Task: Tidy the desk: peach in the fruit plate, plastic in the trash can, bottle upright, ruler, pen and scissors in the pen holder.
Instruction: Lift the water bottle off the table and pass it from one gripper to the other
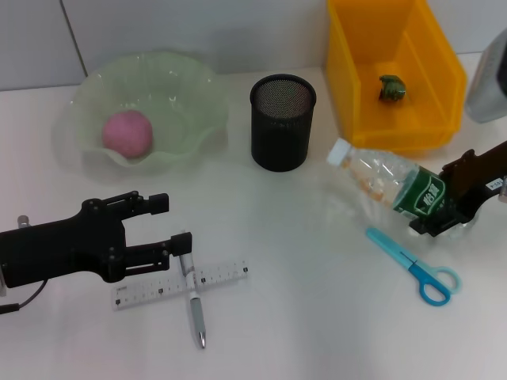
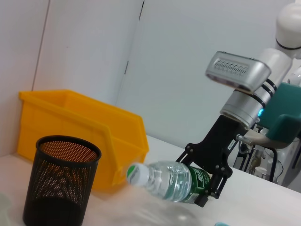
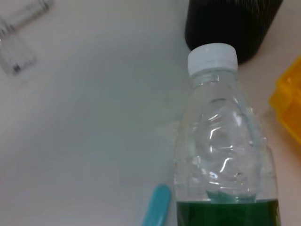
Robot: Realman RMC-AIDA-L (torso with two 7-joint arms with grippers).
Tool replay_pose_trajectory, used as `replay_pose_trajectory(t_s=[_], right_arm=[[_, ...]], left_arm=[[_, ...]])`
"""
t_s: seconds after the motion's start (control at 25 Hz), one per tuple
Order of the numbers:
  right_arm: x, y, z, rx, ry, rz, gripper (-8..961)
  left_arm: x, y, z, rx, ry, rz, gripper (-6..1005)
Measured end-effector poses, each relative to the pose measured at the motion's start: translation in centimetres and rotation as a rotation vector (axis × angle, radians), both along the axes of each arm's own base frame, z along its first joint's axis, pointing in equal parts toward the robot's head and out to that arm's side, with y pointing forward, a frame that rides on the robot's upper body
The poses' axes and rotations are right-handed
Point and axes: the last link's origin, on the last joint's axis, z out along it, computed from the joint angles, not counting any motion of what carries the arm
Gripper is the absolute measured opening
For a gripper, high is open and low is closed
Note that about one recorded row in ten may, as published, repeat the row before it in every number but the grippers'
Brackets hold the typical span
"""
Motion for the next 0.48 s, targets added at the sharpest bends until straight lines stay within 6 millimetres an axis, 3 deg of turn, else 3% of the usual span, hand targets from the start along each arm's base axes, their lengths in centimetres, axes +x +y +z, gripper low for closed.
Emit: replay_pose_trajectory(t_s=[0.48], right_arm=[[1.1,-2.5,0.9,0.113,0.337,0.134,785]], left_arm=[[0.2,0.0,0.4,0.003,-0.025,-0.002,804]])
